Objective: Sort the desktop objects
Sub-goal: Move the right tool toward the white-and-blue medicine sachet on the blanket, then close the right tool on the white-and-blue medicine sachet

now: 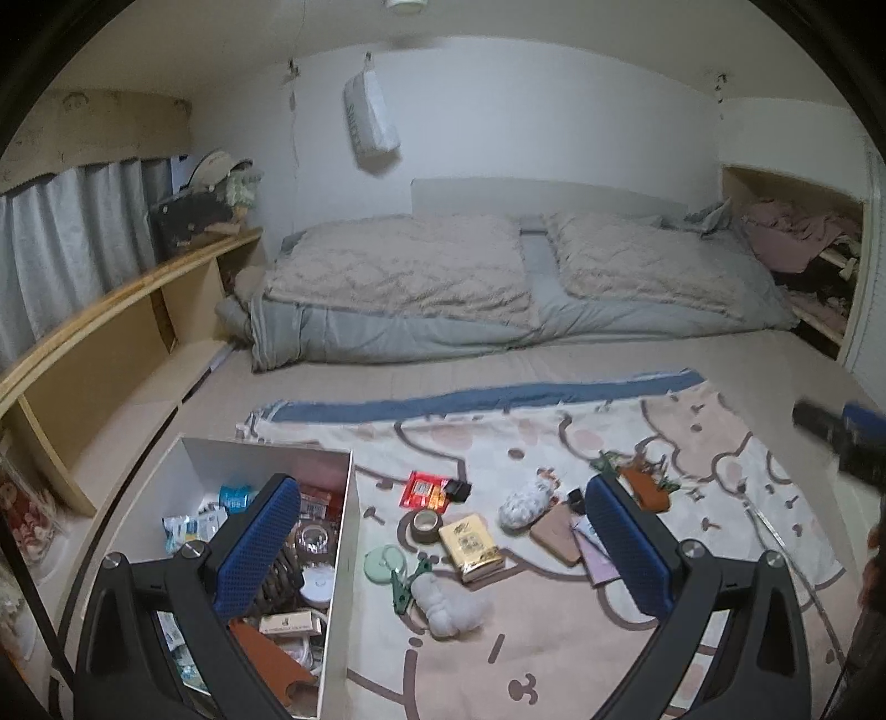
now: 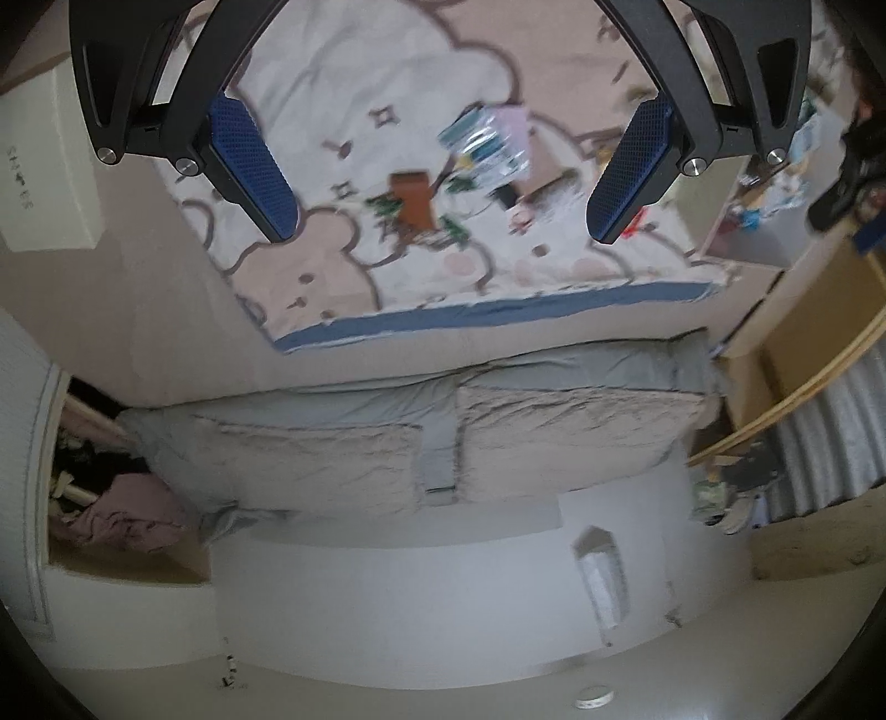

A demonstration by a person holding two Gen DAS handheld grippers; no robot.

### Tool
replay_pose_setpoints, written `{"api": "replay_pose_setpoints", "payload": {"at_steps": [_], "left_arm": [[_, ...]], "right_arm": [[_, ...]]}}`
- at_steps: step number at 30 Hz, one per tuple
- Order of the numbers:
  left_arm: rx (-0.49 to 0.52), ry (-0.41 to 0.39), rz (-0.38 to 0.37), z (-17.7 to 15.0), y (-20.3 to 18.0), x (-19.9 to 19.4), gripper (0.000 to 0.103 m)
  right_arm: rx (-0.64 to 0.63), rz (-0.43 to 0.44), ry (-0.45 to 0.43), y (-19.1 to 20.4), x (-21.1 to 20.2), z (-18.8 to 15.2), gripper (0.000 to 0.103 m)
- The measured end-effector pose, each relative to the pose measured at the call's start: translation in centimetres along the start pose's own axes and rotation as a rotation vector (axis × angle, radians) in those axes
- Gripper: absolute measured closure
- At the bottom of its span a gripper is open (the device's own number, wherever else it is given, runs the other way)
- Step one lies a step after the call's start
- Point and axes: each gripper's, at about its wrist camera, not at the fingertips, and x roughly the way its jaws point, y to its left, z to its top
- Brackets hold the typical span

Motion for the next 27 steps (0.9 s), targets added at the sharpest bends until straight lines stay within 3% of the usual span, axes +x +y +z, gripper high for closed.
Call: {"api": "replay_pose_setpoints", "payload": {"at_steps": [2,7,13,27], "left_arm": [[0.017,0.022,-0.004,-0.4,-0.1,1.0,0.0],[0.036,0.074,-0.011,-1.1,-0.3,3.6,0.0],[0.021,0.147,-0.004,-1.9,-0.5,6.4,0.0],[0.046,0.218,0.016,-3.1,-2.6,10.8,0.0]], "right_arm": [[0.011,-0.041,-0.006,-0.3,1.4,0.3,0.0],[0.058,-0.049,0.062,-0.9,6.0,0.0,0.0],[0.138,0.02,0.211,-1.3,11.5,-2.2,0.0],[0.061,0.0,0.411,1.8,19.4,-5.3,0.0]]}}
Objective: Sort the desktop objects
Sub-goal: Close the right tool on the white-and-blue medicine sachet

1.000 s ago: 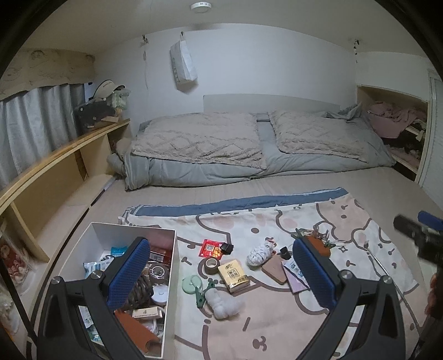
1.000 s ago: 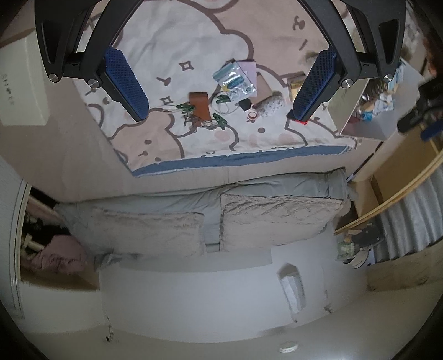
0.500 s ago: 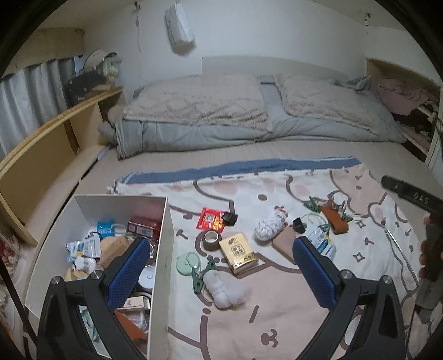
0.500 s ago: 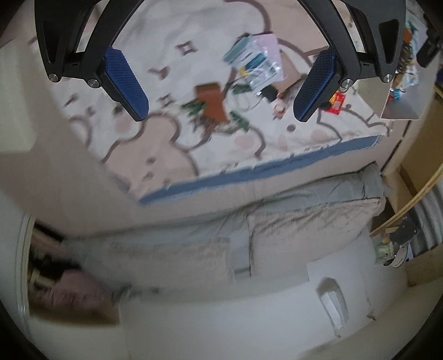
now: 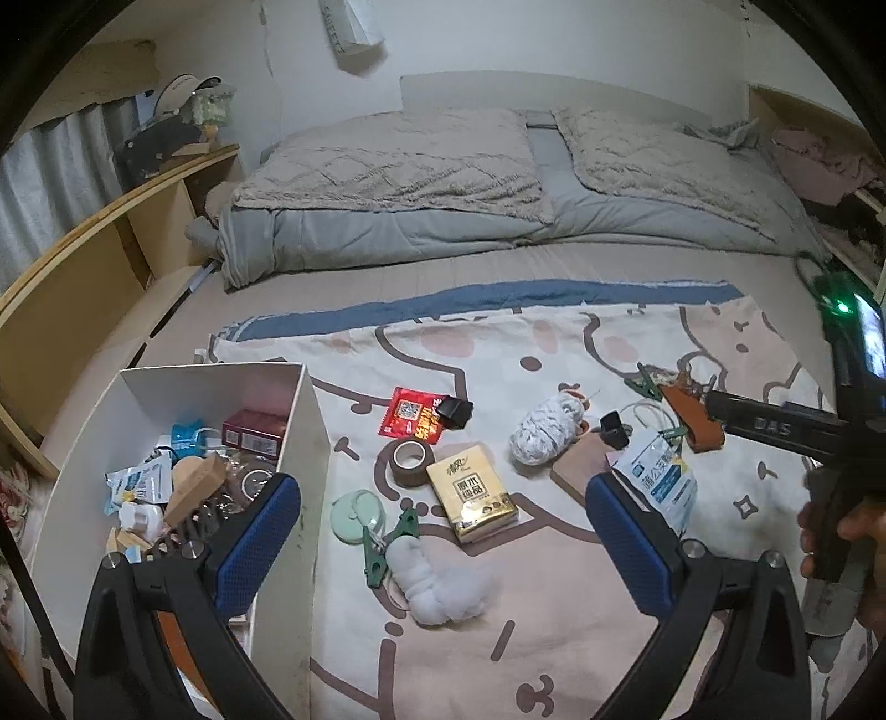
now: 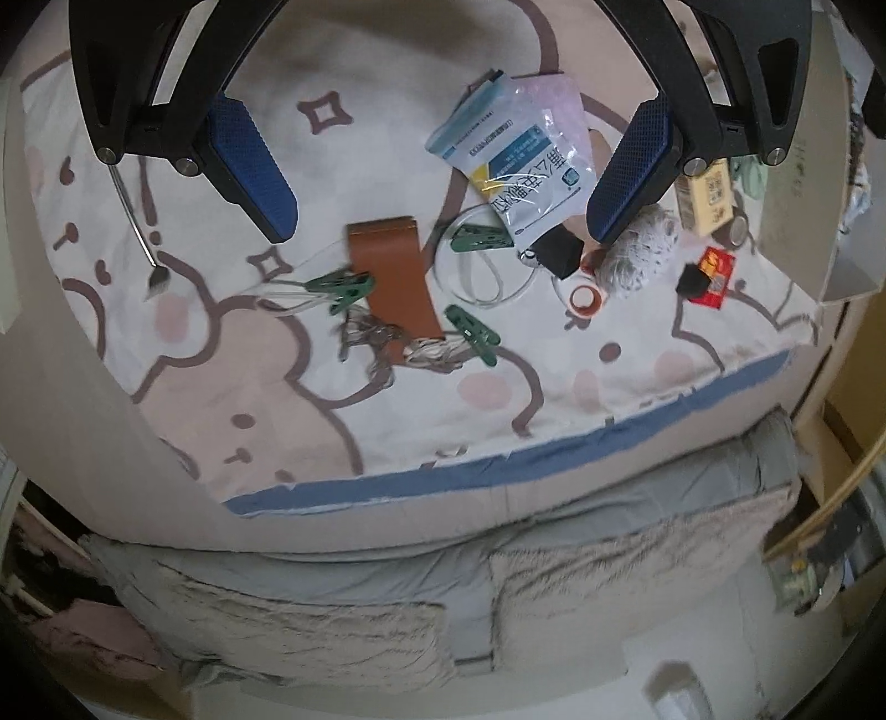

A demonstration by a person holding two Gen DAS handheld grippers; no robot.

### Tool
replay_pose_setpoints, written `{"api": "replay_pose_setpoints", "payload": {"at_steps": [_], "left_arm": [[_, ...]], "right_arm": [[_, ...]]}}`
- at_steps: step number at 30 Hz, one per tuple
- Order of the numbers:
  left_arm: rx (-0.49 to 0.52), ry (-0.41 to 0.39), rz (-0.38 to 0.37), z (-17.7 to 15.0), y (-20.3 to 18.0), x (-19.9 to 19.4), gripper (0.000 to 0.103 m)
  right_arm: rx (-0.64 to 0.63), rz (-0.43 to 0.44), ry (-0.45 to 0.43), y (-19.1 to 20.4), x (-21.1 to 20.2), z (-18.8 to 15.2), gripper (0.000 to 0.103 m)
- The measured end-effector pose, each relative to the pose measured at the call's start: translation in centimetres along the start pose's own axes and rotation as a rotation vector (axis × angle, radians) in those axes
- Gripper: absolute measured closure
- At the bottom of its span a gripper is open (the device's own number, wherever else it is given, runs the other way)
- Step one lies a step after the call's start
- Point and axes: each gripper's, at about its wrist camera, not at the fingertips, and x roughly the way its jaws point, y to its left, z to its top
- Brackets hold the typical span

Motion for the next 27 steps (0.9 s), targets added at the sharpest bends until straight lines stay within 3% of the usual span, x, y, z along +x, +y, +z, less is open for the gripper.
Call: {"api": "replay_pose_setpoints", "payload": {"at_steps": [5,7,10,13,19,22,27], "left_arm": [[0.039,0.015,-0.015,-0.8,-0.7,0.8,0.0],[0.048,0.025,-0.028,-1.0,-1.0,1.2,0.0],[0.057,0.049,-0.068,-1.4,-1.6,1.8,0.0],[0.075,0.081,-0.107,-1.9,-2.5,2.5,0.0],[0.078,0.129,-0.168,-2.4,-3.5,3.5,0.0],[0.063,0.156,-0.196,-2.7,-3.8,4.0,0.0],[0.046,0.197,-0.227,-3.3,-4.2,4.7,0.0]], "right_arm": [[-0.012,0.022,0.048,1.5,2.4,0.0,0.004],[-0.027,0.019,0.071,2.1,3.3,0.1,0.02],[-0.016,0.031,0.11,2.5,4.7,0.0,0.035],[0.066,0.07,0.16,1.9,6.1,-0.2,0.042],[0.187,0.12,0.228,0.9,8.1,-1.0,0.044],[0.236,0.191,0.272,1.0,9.2,-1.8,0.044],[0.251,0.194,0.272,1.1,9.1,-2.0,0.044]]}}
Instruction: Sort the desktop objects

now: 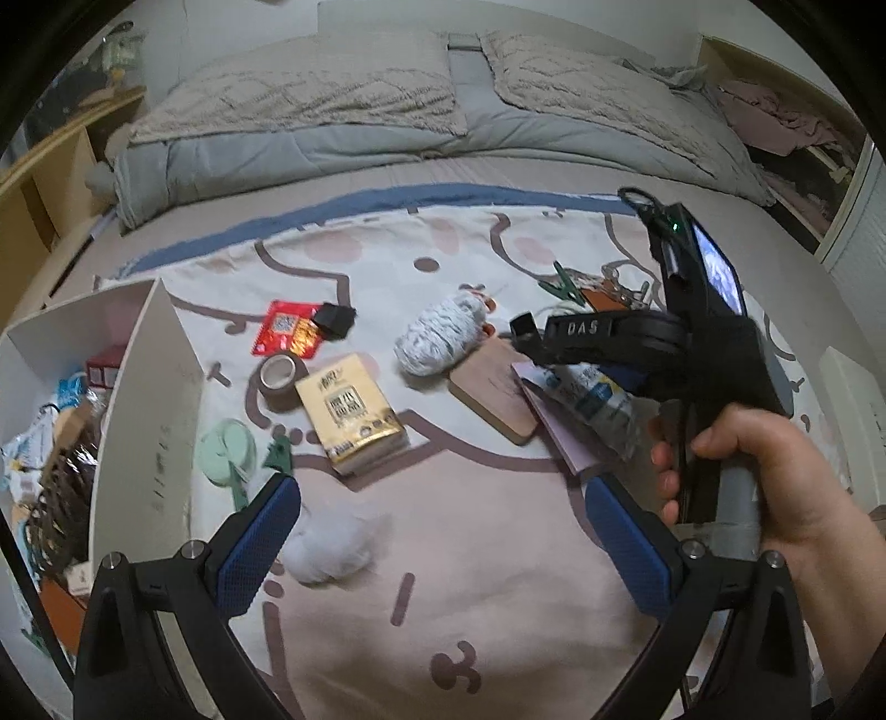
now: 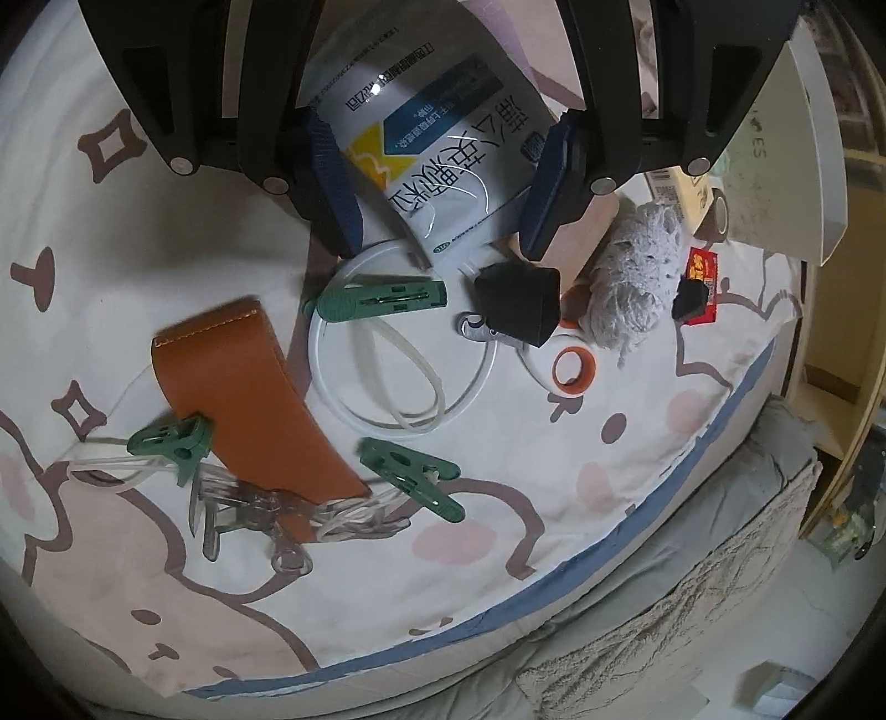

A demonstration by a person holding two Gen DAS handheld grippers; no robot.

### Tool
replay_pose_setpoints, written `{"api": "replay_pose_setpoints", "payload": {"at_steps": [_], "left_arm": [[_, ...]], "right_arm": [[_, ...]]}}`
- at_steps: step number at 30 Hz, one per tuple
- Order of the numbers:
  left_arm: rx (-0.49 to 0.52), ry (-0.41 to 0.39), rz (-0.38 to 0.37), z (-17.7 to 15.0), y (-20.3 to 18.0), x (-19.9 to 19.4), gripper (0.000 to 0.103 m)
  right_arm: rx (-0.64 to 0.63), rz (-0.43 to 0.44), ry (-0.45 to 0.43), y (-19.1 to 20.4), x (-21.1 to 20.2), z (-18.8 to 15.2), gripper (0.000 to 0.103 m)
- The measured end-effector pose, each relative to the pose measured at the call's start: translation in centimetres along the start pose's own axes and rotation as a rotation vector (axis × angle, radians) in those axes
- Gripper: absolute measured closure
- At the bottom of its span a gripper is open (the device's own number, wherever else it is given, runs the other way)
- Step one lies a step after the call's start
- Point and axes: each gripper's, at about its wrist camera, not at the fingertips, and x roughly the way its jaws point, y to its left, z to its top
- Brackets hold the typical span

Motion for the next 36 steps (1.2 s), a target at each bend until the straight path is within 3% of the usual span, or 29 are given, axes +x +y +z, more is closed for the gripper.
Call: {"api": "replay_pose_setpoints", "payload": {"at_steps": [4,17,20,24,28,32,36], "left_arm": [[-0.009,0.015,-0.012,-0.5,0.1,0.4,0.0],[-0.013,0.067,-0.028,-1.6,-0.5,2.4,0.0],[0.007,0.075,-0.02,-1.8,-0.9,2.9,0.0],[0.023,0.091,-0.015,-2.1,-1.4,3.7,0.0],[0.007,0.074,0.011,-2.8,-1.7,3.9,0.0],[-0.054,0.032,0.037,-3.6,-1.5,3.5,0.0],[-0.144,0.019,0.023,-4.0,-0.7,3.2,0.0]], "right_arm": [[-0.022,0.005,0.016,-0.2,-0.4,-0.6,0.044],[-0.286,-0.046,0.132,0.2,-1.6,-5.3,0.044],[-0.254,-0.037,0.137,-0.3,-2.5,-5.3,0.044],[-0.234,-0.029,0.04,-0.8,-5.1,-4.4,0.043],[-0.246,0.005,0.011,-0.8,-5.9,-4.0,0.044],[-0.263,0.012,0.038,-0.3,-4.7,-5.0,0.044],[-0.267,-0.052,0.093,-1.0,-3.0,-6.3,0.044]]}}
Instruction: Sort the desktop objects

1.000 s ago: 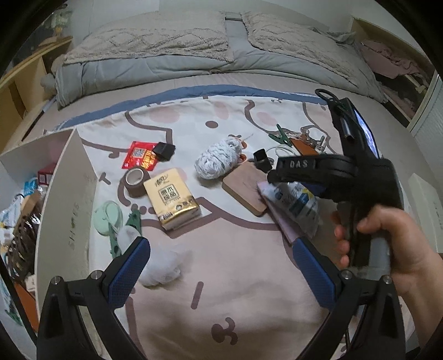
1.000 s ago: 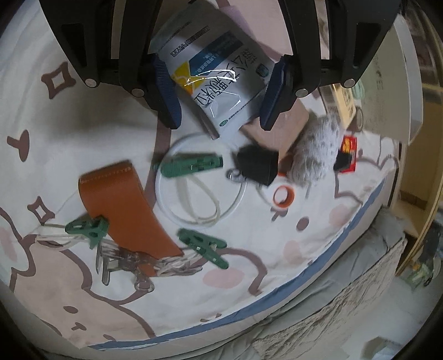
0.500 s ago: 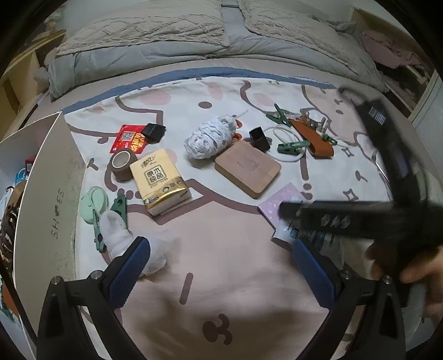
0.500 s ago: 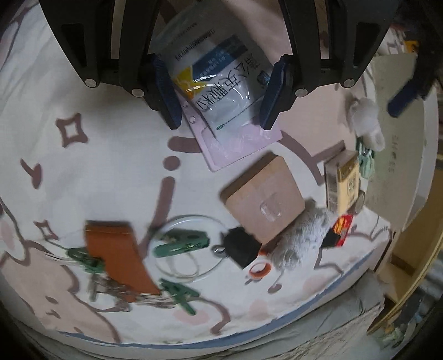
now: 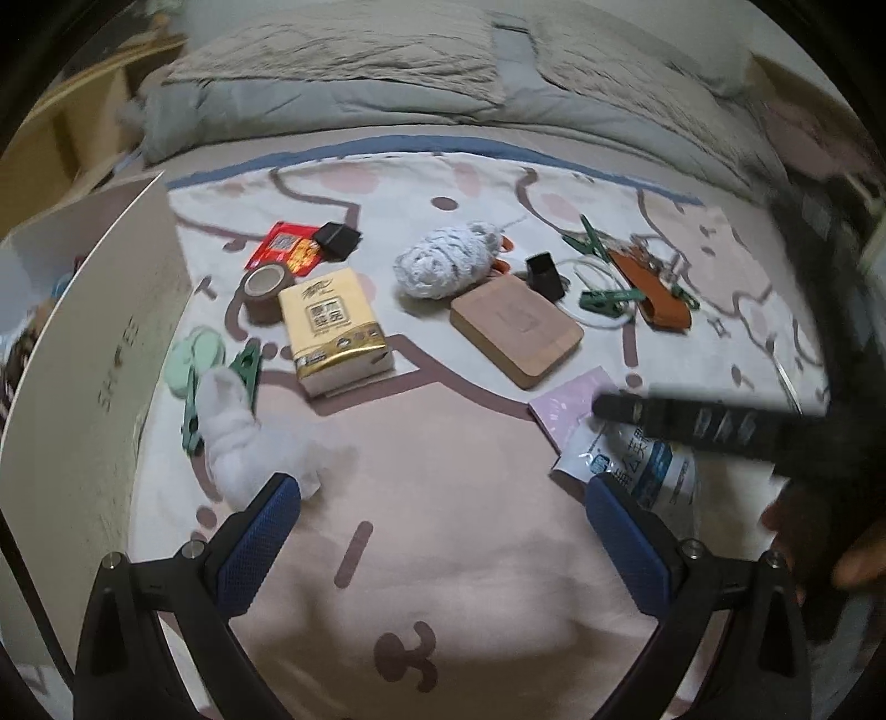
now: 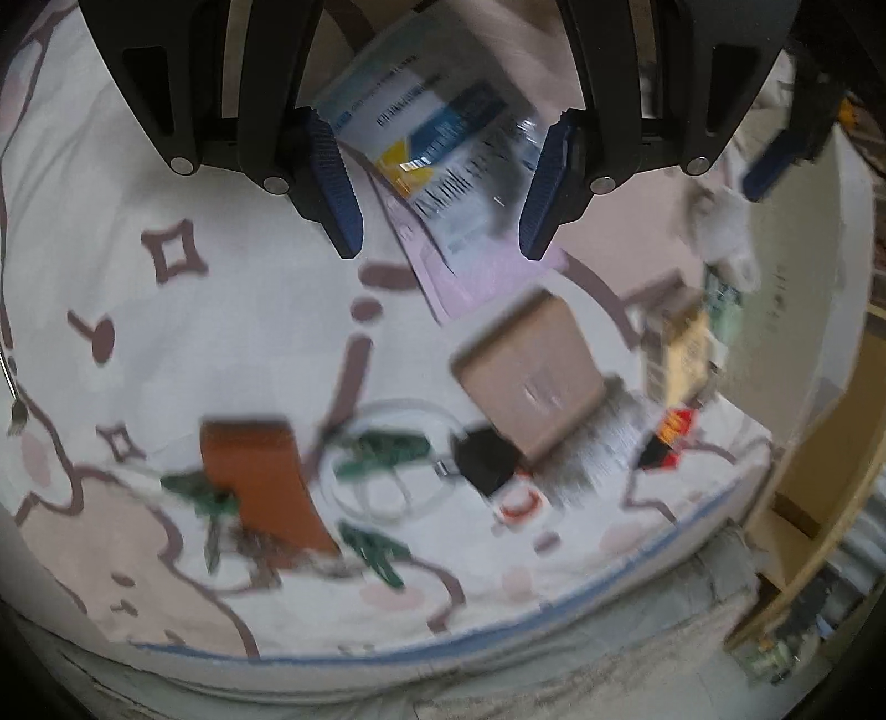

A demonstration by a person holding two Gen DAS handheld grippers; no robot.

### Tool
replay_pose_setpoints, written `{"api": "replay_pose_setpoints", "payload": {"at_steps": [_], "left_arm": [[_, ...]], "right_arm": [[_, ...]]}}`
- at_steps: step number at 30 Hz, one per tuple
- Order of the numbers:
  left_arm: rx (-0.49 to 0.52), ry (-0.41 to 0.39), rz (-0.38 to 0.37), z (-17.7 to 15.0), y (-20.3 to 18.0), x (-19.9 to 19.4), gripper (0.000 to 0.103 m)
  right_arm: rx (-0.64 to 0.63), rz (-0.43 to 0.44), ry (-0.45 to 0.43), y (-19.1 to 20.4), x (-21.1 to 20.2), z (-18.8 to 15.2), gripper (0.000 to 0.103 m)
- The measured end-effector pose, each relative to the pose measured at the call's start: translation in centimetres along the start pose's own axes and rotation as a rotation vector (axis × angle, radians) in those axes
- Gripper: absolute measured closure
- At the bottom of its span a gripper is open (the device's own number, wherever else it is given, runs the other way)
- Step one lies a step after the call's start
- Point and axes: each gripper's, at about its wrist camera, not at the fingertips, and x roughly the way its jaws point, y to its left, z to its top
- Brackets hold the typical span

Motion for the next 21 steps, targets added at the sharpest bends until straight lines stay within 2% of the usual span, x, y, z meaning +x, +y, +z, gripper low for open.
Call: {"api": "replay_pose_setpoints", "payload": {"at_steps": [3,7,10,16,21], "left_arm": [[-0.024,-0.016,0.006,0.1,0.4,-0.1,0.0],[-0.021,-0.048,0.037,0.2,0.6,-0.1,0.0],[-0.031,-0.047,0.032,0.4,0.5,0.0,0.0],[0.015,-0.064,0.036,0.0,-0.6,-0.1,0.0],[0.053,-0.042,0.076,-0.9,-1.3,1.0,0.0]], "right_arm": [[0.0,0.013,-0.005,-0.8,-0.2,-0.6,0.044],[-0.028,-0.018,-0.012,-1.9,-1.0,-1.3,0.044],[-0.047,-0.038,-0.008,-3.1,-1.6,-2.1,0.044],[-0.062,-0.099,0.015,-4.9,-2.5,-2.9,0.043],[0.021,-0.11,-0.06,-6.2,-3.7,-1.7,0.043]]}}
